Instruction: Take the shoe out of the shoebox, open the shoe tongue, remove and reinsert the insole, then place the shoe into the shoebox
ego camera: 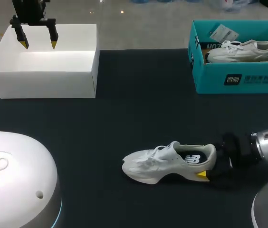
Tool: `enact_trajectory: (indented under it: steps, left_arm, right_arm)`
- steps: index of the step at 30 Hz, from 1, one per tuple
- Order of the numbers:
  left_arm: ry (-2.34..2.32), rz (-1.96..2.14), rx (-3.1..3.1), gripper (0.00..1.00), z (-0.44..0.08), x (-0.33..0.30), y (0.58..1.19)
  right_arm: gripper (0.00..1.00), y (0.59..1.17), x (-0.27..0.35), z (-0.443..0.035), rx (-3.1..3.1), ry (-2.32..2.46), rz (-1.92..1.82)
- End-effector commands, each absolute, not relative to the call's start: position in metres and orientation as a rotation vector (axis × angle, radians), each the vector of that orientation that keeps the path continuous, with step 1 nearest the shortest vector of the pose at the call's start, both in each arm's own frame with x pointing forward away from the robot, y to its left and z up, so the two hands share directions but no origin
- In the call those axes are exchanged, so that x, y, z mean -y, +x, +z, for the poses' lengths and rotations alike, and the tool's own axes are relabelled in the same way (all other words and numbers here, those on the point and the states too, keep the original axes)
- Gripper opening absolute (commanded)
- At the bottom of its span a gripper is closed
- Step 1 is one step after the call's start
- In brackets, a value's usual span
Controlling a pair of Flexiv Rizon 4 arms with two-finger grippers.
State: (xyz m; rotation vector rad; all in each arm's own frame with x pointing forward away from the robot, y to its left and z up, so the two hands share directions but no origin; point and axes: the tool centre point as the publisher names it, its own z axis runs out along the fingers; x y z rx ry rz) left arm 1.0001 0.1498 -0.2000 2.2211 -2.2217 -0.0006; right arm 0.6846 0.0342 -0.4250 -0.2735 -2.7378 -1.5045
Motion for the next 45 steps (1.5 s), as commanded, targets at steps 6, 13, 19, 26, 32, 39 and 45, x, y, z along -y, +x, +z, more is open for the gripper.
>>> enact_trajectory:
  steps: [6,13,19,26,32,39,45]
  left_arm:
    - [2.221,0.0,2.222,1.0,-0.2,-0.15,1.0]
    - [2.221,0.0,2.222,1.0,-0.2,-0.15,1.0]
    - [2.221,0.0,2.222,1.0,-0.2,-0.15,1.0]
    - [2.257,-0.008,2.187,1.0,-0.202,-0.147,1.0]
    - [2.343,-0.004,2.067,1.0,-0.206,-0.126,0.991]
    - [2.392,-0.036,2.055,1.0,-0.205,-0.089,0.972]
    - [2.347,0.026,2.117,1.0,-0.213,-0.042,0.938]
  right_arm:
    - [0.0,0.684,-0.034,-0.425,2.741,-0.276,-1.502]
    - [0.0,0.684,-0.034,-0.425,2.741,-0.276,-1.502]
    - [0.0,0.684,-0.034,-0.425,2.741,-0.276,-1.502]
    - [0.0,0.684,-0.034,-0.425,2.741,-0.276,-1.502]
    - [0.0,0.684,-0.034,-0.425,2.741,-0.276,-1.502]
    - [0.0,0.684,-0.034,-0.425,2.741,-0.276,-1.502]
    - [0.0,0.684,-0.034,-0.425,2.741,-0.276,-1.502]
